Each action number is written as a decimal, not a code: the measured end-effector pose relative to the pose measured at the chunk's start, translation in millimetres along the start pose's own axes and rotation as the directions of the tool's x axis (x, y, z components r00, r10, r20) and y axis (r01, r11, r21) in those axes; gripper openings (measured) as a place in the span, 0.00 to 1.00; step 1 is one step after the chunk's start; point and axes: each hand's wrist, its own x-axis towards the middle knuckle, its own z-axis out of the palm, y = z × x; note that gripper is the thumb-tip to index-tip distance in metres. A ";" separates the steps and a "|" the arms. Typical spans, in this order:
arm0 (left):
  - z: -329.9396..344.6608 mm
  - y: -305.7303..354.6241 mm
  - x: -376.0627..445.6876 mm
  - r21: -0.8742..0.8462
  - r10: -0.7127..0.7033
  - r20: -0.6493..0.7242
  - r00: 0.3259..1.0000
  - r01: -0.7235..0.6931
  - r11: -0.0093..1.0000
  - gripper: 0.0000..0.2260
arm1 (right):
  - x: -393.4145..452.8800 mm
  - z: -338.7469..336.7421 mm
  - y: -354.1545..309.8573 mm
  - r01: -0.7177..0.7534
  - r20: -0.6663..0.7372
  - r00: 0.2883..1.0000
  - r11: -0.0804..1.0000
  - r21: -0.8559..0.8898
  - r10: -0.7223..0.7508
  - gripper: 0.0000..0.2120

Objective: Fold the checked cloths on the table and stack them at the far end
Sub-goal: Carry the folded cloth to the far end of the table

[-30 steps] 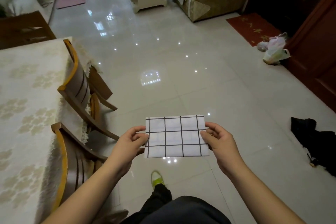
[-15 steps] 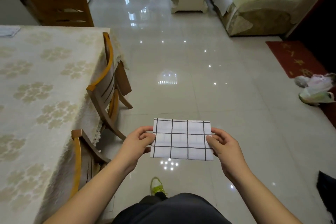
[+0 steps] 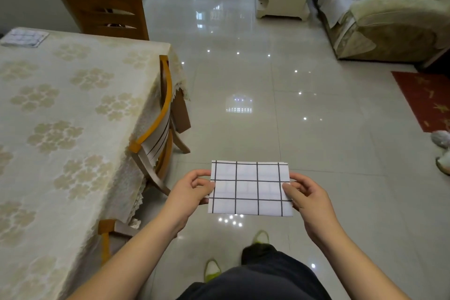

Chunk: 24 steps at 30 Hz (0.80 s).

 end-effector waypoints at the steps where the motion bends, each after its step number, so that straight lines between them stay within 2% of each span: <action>1: 3.5 4.8 9.1 -0.005 -0.004 -0.010 1.000 0.004 1.000 0.12 | 12.8 -0.7 -3.3 0.000 0.008 1.000 1.000 -0.006 0.000 0.11; 11: 53.5 74.2 108.3 -0.052 -0.052 -0.094 0.994 0.047 0.998 0.12 | 153.0 -25.3 -51.4 -0.026 0.100 0.995 1.000 -0.014 0.028 0.10; 15: 63.3 104.2 139.2 -0.083 -0.035 -0.134 0.990 0.024 0.996 0.12 | 208.8 -29.5 -77.7 -0.040 0.173 0.984 0.999 -0.035 0.045 0.10; 24: 30.0 136.5 197.6 -0.179 -0.023 -0.290 0.957 -0.031 0.983 0.12 | 295.4 26.9 -116.7 -0.031 0.315 0.948 0.997 -0.070 0.051 0.12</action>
